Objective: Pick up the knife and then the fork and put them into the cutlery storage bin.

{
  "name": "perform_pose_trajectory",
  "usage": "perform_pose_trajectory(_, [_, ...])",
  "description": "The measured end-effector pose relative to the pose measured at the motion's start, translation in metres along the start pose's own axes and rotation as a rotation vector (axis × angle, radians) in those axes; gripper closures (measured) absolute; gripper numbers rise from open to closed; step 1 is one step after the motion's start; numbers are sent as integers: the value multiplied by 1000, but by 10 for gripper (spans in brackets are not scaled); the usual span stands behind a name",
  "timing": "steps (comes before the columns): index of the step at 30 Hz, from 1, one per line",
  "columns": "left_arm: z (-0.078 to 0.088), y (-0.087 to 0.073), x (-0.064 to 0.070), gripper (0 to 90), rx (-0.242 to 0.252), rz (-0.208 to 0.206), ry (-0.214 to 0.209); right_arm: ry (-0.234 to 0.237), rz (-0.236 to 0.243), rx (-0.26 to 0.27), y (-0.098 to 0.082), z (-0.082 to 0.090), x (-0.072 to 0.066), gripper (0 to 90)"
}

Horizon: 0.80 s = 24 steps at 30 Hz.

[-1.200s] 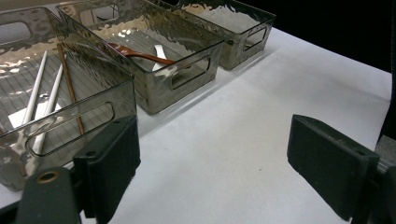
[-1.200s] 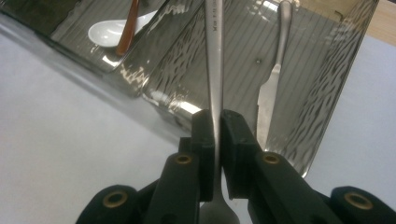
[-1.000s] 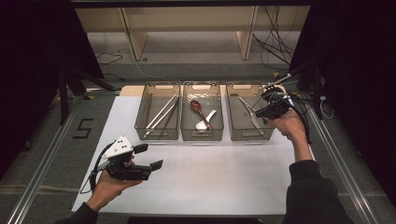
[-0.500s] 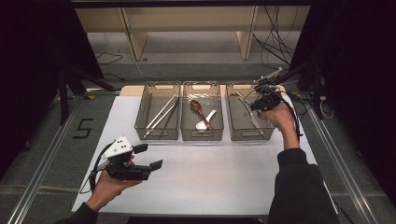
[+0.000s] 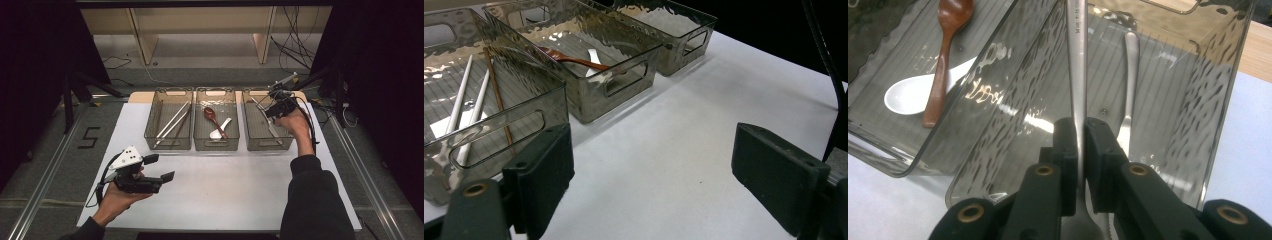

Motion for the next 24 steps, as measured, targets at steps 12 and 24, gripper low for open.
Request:
perform_pose_trajectory(12, [0,0,0,163,1,1,-3,-23,-15,-7,8,-8,-1,847])
perform_pose_trajectory(24, [0,0,0,163,1,2,-5,-76,2,38,15,-14,-5,782])
Point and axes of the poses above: each handheld gripper's, and its own axes: z roughly backward along the jaws, y roughly out of its top, x roughly to its right, the point moved 1 cm from there along -z, roughly forward along the jaws, and after that the axes turned 11 degrees about -x, right-handed, at the moved point
